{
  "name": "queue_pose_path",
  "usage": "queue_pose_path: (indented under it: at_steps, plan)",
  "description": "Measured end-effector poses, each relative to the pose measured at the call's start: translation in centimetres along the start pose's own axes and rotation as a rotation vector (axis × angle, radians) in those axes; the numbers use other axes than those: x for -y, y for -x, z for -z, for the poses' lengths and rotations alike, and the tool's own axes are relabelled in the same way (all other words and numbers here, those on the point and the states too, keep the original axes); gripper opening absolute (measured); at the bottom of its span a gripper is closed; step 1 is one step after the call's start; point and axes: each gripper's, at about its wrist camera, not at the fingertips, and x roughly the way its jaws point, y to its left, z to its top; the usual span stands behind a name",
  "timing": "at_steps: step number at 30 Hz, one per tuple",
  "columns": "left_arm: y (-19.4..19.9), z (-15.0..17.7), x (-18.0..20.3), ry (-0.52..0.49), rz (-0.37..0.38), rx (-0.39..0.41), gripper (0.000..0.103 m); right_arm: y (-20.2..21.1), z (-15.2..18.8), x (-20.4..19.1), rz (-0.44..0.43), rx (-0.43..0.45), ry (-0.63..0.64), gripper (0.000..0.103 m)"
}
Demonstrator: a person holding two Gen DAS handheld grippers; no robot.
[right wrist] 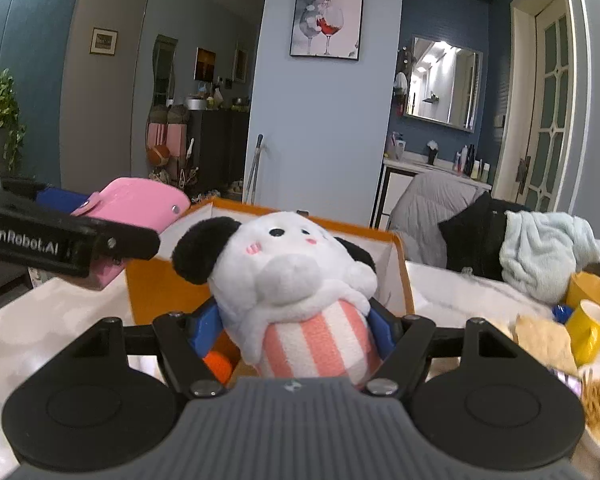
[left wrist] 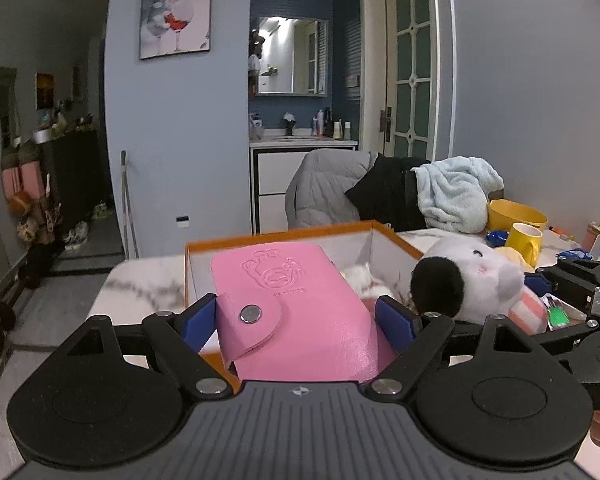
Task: Organize objects
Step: 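Carry the pink wallet and white plush doll over the shoebox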
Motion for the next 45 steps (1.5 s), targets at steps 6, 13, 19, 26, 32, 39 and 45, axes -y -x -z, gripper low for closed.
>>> queue_pose_path:
  at_steps: [6,13,19,26,32,39,45]
  plan:
    - [-2.7,-2.1,-1.0,-0.026,0.015,-0.031,0.099,-3.1,-2.9,0.7,-0.010,0.003,0.001,0.074]
    - [-6.9,-3.7,-2.7,-0.028,0.018,-0.114,0.099,-7.4,-5.9,1.4,-0.002,-0.035,0.001,0.074]
    - [-10.8,-3.9,-3.9,-0.022,0.009,-0.209,0.099,-12.3,-6.4,2.9,-0.069,-0.162,-0.109,0.074]
    - [-14.5,-3.3,-4.3,-0.064,-0.029,-0.331,0.099,-16.5,-6.0,2.5,-0.043,-0.279,-0.066,0.074]
    - [-17.2,-2.7,-4.1,-0.114,-0.070,-0.419,0.099,-18.9,-5.5,1.9,-0.052,-0.370,-0.044,0.074]
    - [-18.9,-2.9,-4.0,-0.140,-0.104,-0.499,0.098,-20.9,-5.1,1.1,-0.055,-0.425,-0.018,0.074]
    - [-19.9,-2.7,-3.7,-0.165,-0.121,-0.524,0.098,-21.7,-4.8,1.0,-0.056,-0.465,0.001,0.074]
